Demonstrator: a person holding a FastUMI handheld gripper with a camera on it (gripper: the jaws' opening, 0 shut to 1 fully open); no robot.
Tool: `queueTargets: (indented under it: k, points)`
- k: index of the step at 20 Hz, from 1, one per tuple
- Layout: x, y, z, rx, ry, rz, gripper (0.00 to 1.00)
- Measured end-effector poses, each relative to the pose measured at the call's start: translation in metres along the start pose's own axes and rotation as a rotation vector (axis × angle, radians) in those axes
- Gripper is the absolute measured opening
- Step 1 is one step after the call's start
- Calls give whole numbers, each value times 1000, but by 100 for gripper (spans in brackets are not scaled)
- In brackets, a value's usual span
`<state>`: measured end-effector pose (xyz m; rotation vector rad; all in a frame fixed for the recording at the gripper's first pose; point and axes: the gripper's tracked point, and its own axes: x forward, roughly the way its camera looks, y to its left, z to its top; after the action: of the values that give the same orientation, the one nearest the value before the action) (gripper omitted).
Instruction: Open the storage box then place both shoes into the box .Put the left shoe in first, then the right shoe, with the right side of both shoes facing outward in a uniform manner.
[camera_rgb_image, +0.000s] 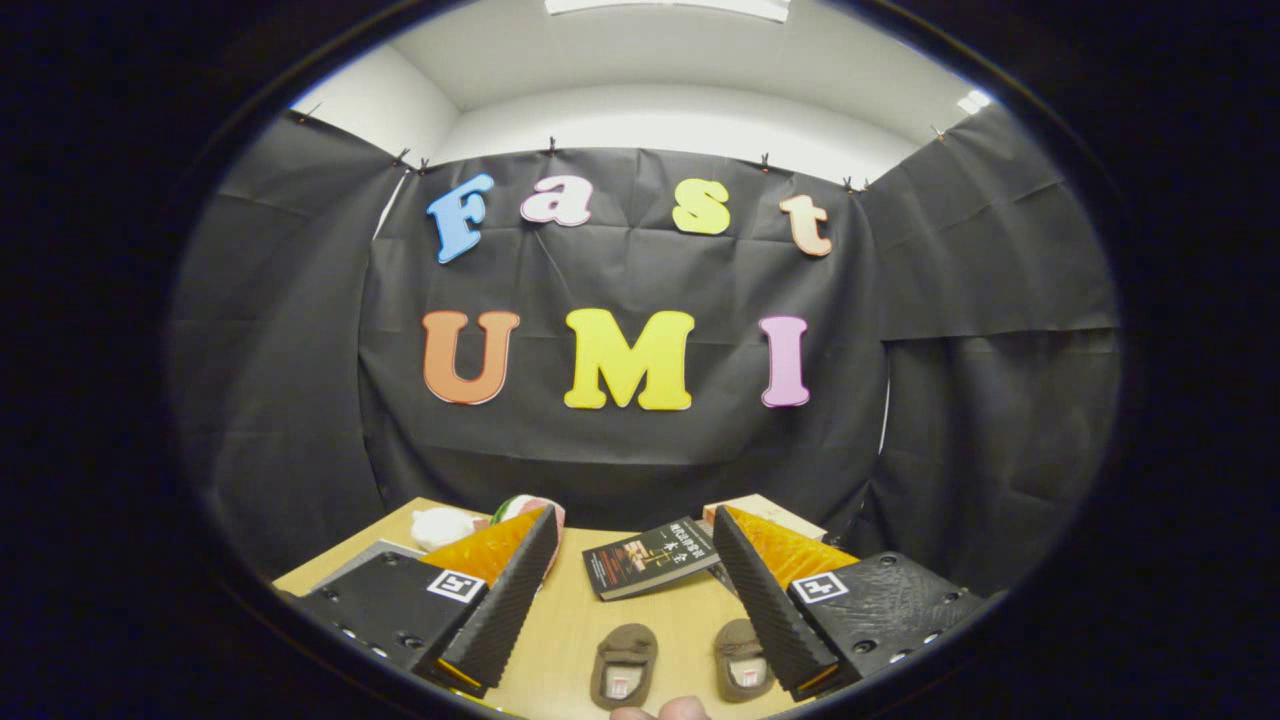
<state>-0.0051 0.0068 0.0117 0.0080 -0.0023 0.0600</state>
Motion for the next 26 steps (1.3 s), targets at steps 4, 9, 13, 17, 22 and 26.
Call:
queueTargets:
  k: [4, 9, 13, 17, 22, 26]
  points:
    - [4, 3, -3, 29, 13, 16, 95]
    - [15, 28, -25, 76, 61, 108, 95]
    - [28, 54, -58, 112, 119, 191, 96]
    - [44, 82, -98, 159, 191, 278, 96]
    - [54, 123, -162, 234, 310, 387, 95]
    - [55, 153, -219, 272, 436, 472, 95]
